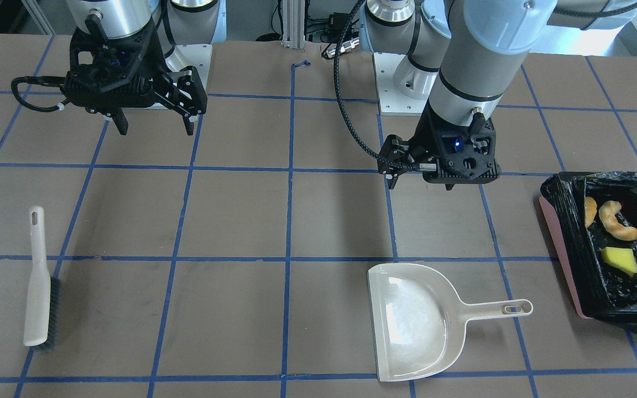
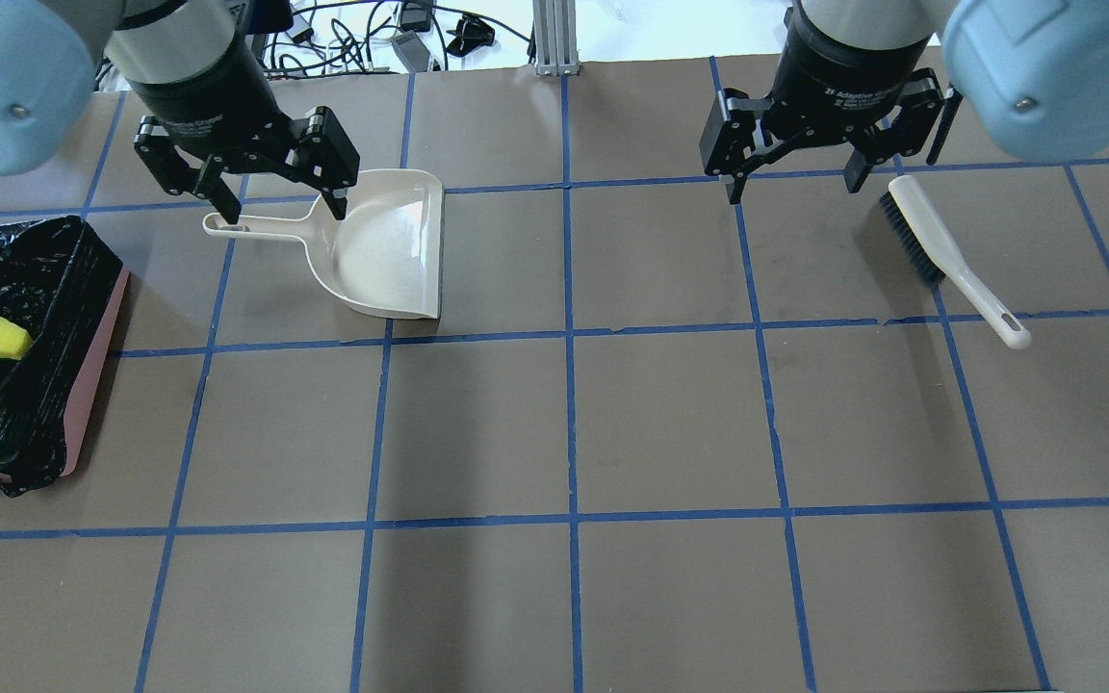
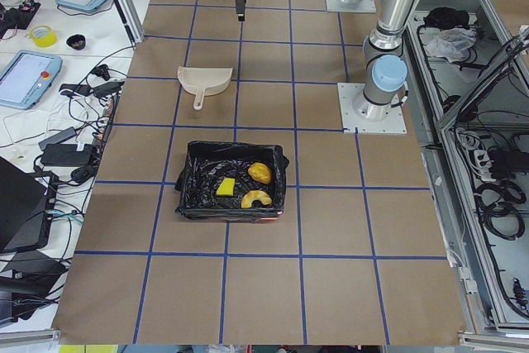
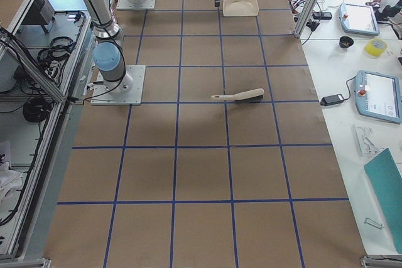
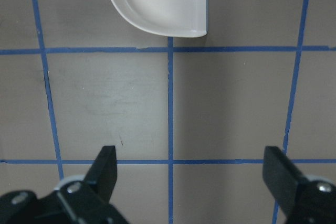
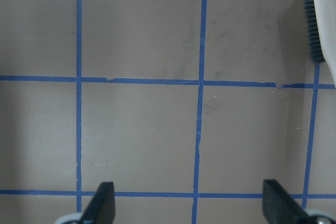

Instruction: Sweep and dump trash into bin

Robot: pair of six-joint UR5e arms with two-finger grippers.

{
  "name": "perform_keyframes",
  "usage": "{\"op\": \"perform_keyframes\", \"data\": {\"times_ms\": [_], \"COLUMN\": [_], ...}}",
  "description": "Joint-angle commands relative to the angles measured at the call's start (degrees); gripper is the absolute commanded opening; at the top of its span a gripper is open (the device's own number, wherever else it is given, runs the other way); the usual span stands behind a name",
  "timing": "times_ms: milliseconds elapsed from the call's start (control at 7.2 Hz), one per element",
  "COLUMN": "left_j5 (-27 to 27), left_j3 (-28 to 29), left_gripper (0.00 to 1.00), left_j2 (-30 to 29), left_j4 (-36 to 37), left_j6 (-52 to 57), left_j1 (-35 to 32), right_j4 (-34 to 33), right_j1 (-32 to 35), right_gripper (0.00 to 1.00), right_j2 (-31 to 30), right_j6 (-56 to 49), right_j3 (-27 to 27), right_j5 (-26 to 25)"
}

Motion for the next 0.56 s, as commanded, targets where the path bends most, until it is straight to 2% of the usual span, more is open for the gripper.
{"op": "perform_keyframes", "data": {"times_ms": [0,417], "left_j5": [1.1,1.6], "left_j3": [0.3,-0.4], "left_gripper": [1.00,1.00], "left_j2": [2.3,3.3], "left_j4": [-2.8,-2.8], "left_j6": [0.9,1.3], "left_j1": [2.6,4.3], "right_j4": [0.1,0.0], "right_j1": [0.0,0.0], "right_gripper": [1.00,1.00], "right_j2": [0.0,-0.5], "right_j6": [0.0,0.0], "right_j3": [0.0,0.0], "right_j5": [-0.1,0.0]}}
